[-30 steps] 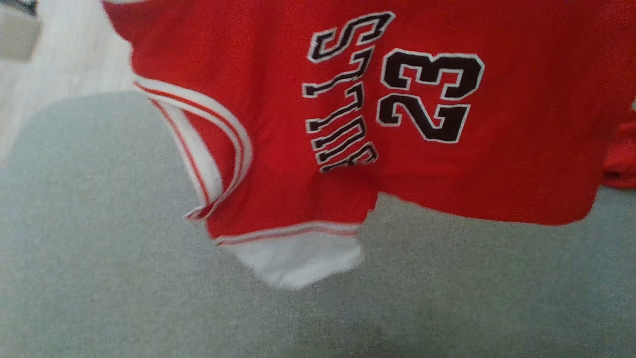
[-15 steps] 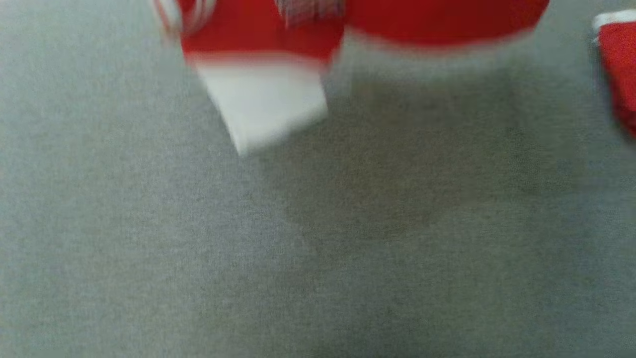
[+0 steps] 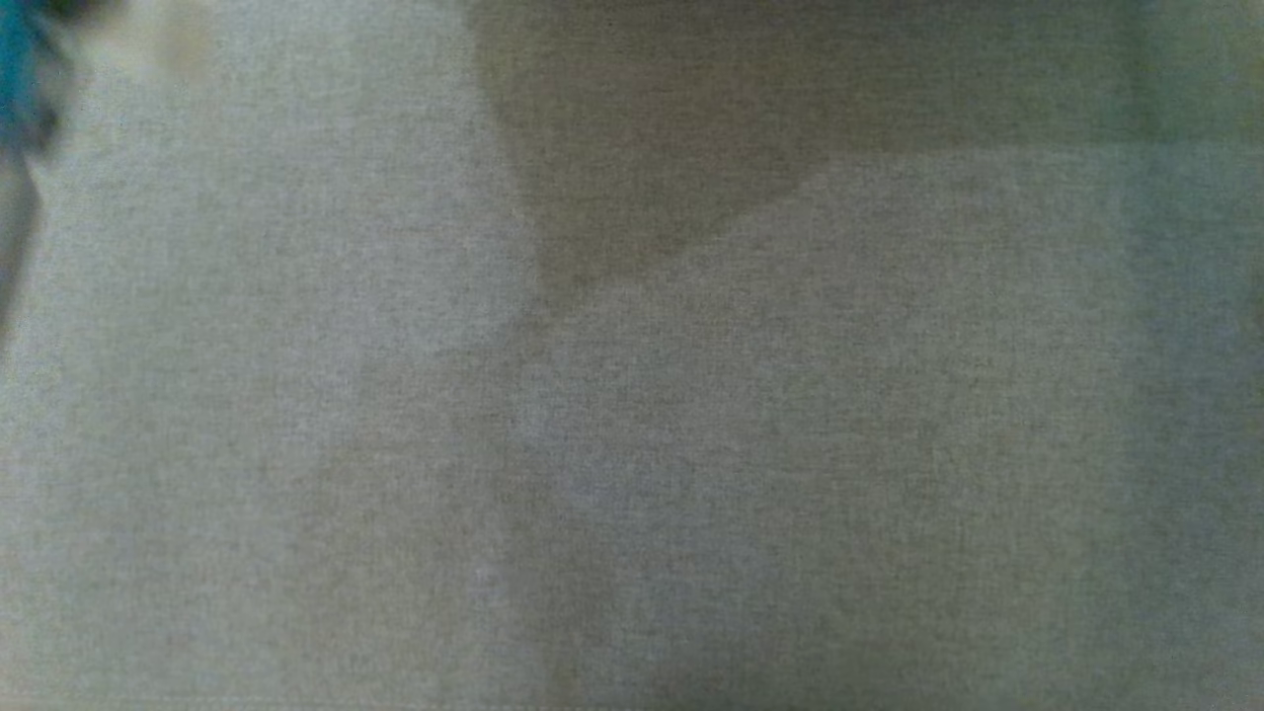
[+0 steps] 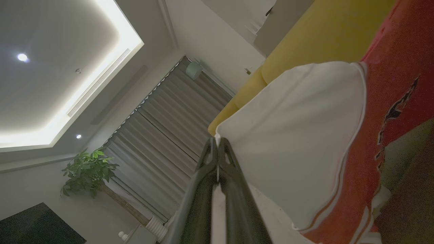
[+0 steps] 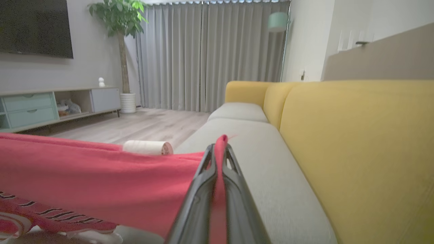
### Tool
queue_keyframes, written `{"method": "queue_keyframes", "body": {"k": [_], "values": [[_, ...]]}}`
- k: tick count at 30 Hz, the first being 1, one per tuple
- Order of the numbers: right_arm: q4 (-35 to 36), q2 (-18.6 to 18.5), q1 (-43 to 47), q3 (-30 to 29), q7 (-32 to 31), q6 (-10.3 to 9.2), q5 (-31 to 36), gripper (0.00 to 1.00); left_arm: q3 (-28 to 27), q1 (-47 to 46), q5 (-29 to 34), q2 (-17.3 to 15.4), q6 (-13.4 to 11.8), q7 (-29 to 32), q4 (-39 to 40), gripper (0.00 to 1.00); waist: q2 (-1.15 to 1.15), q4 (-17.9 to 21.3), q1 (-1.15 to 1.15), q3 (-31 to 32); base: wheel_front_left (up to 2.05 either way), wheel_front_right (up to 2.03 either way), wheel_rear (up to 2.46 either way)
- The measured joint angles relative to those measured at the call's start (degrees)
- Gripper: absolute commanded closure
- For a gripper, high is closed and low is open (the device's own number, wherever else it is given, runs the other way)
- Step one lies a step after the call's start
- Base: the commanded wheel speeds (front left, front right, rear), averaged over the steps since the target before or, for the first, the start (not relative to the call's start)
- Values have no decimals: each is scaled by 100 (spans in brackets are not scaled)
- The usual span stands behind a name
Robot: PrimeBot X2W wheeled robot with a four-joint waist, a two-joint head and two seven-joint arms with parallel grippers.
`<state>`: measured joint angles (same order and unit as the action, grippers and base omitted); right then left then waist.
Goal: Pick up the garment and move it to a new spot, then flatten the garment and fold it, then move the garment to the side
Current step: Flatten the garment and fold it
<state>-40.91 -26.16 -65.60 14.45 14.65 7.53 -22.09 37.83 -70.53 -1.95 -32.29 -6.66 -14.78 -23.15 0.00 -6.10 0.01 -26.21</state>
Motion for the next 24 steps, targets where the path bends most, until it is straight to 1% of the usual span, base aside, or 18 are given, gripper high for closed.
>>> {"method": "queue_keyframes", "body": {"k": [3,7,11,13,16,21,24], "values": [[14,7,515,-9,0,0,36,100,55,880,-97,-149,-255,0,477,100,0,-25,-1,74,0,0,0],[120,10,1296,-163,0,0,-13,100,104,2165,-252,-412,-609,0,1106,100,0,-25,-2,277,0,0,0],[337,22,2150,-211,-1,0,-19,100,200,3489,-425,-639,-882,0,1547,100,0,-3,-3,546,0,0,0],[463,24,2568,-274,-1,0,-80,100,264,4078,-512,-727,-1061,0,1763,100,0,12,-3,688,0,0,0],[672,22,3187,-437,-1,1,-110,100,334,4808,-647,-781,-1285,0,2054,100,1,32,-3,889,0,0,0],[1178,73,4324,-870,-1,1,-92,100,400,5814,-880,-894,-1662,3,2492,100,1,27,-4,1114,0,0,0],[1521,236,4932,-1067,-1,1,82,100,471,6218,-993,-934,-1784,37,2671,100,1,31,-2,1129,0,0,0]]}}
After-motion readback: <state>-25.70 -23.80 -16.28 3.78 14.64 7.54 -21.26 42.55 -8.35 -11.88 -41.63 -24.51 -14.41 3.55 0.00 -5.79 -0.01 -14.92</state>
